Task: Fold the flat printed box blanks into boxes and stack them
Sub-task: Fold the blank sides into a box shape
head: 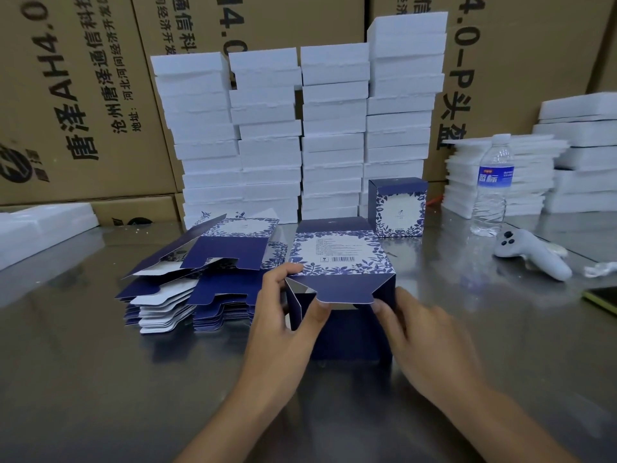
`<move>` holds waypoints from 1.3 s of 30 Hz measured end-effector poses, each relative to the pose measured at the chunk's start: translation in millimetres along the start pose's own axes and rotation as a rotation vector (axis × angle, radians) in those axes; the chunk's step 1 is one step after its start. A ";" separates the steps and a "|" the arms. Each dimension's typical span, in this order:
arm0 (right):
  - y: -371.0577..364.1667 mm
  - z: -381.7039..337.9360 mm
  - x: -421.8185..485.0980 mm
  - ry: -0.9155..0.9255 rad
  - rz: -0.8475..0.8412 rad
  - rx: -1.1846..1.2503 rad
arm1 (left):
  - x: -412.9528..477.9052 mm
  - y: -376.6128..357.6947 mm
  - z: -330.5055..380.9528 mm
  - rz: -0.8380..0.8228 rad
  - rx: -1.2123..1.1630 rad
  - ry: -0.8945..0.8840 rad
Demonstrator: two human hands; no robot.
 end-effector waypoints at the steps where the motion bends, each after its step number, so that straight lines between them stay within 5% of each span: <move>1: -1.4 0.9 0.0 0.001 -0.015 -0.030 | 0.4 0.0 -0.3 -0.009 0.011 -0.004; 39: -28.1 23.9 -6.3 -0.131 -0.356 -0.010 | 0.9 0.9 -4.0 -0.036 0.002 0.004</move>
Point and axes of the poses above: each hand's wrist, its own x-axis towards the middle knuckle, its own y-axis out of the back of the hand, z = x × y, the point moved 8 cm from there along x, towards the middle knuckle, and after that the axes turned 11 degrees about x, right-handed, at the moved point
